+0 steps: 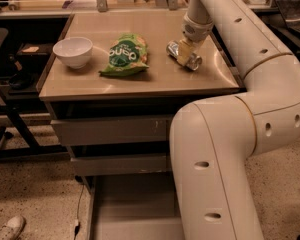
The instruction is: Place redbull can into bottom drawer
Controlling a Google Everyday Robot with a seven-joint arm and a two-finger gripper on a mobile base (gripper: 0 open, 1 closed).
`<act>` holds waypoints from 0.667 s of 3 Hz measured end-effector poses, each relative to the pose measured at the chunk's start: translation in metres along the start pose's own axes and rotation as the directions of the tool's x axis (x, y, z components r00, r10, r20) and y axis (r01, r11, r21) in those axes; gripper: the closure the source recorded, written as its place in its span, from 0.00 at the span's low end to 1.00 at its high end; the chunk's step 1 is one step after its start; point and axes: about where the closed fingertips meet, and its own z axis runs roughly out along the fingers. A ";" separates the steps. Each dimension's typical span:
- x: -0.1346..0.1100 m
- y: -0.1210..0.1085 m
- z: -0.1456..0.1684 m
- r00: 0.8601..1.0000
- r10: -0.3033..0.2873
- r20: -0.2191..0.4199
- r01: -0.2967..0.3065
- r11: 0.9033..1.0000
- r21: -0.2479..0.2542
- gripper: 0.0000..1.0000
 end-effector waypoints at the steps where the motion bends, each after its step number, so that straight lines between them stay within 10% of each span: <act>1: 0.010 0.005 -0.017 0.999 -0.033 0.020 0.034 0.999 -0.018 1.00; 2: 0.036 0.014 -0.048 0.999 0.001 0.040 0.000 1.000 -0.027 1.00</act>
Offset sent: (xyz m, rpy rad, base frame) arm -0.1587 -0.0307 0.0221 0.0649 0.0832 -0.0485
